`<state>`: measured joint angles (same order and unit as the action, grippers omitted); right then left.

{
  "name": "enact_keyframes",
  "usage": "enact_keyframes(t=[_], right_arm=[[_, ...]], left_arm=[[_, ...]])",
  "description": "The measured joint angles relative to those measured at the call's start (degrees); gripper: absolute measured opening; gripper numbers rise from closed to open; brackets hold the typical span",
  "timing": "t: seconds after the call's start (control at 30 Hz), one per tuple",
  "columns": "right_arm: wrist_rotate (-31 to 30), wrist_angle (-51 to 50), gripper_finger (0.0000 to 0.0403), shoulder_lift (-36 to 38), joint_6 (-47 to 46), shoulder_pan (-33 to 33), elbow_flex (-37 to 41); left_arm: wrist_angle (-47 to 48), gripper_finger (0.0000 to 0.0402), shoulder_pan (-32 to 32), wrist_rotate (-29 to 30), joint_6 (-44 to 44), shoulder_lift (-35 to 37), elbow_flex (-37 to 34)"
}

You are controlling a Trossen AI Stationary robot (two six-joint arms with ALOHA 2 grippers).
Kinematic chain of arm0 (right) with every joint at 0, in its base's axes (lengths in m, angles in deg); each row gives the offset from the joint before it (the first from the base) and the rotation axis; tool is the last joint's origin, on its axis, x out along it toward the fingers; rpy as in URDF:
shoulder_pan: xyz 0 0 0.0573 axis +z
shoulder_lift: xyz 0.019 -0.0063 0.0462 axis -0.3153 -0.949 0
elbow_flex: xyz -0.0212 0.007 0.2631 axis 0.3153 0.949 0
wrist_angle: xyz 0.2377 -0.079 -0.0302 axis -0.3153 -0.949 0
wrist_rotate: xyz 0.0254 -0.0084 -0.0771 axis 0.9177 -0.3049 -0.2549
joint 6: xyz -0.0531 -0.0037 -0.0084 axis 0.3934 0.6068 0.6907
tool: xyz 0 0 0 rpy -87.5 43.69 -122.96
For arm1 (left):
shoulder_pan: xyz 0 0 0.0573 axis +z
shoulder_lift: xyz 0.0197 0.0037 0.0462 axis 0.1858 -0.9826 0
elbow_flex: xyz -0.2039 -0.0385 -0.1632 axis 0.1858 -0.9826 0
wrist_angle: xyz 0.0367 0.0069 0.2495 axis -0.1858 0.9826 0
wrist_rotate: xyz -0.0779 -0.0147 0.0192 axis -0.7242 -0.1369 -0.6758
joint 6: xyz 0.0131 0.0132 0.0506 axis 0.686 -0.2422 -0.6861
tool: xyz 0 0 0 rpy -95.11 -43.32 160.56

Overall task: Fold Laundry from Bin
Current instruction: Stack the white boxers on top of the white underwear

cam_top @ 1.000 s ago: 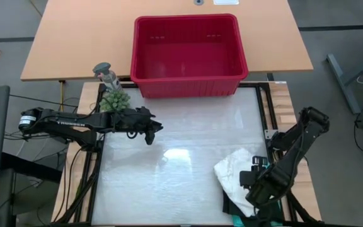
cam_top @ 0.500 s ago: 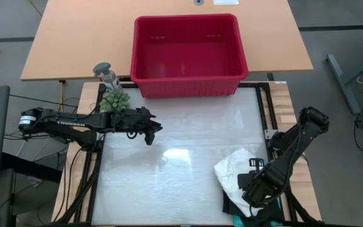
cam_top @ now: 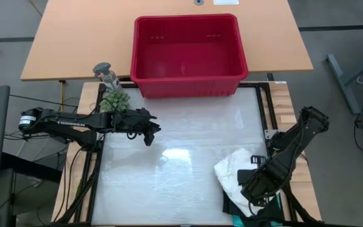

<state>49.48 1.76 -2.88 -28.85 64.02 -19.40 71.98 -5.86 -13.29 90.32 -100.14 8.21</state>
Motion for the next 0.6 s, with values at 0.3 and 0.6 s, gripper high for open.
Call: enact_keyframes(t=[0.3, 0.6], right_arm=[[-3.6, -7.7, 0.0021, 0.7, -3.7, -1.9, -2.7], [-10.4, -7.6, 0.0023, 0.7, -5.2, -6.5, -2.0]], left_arm=[[0.0, 0.0081, 0.0, 0.0, -0.2, 0.0, 0.0], [1.2, 0.0081, 0.0, 0.2, -0.2, 0.0, 0.0]])
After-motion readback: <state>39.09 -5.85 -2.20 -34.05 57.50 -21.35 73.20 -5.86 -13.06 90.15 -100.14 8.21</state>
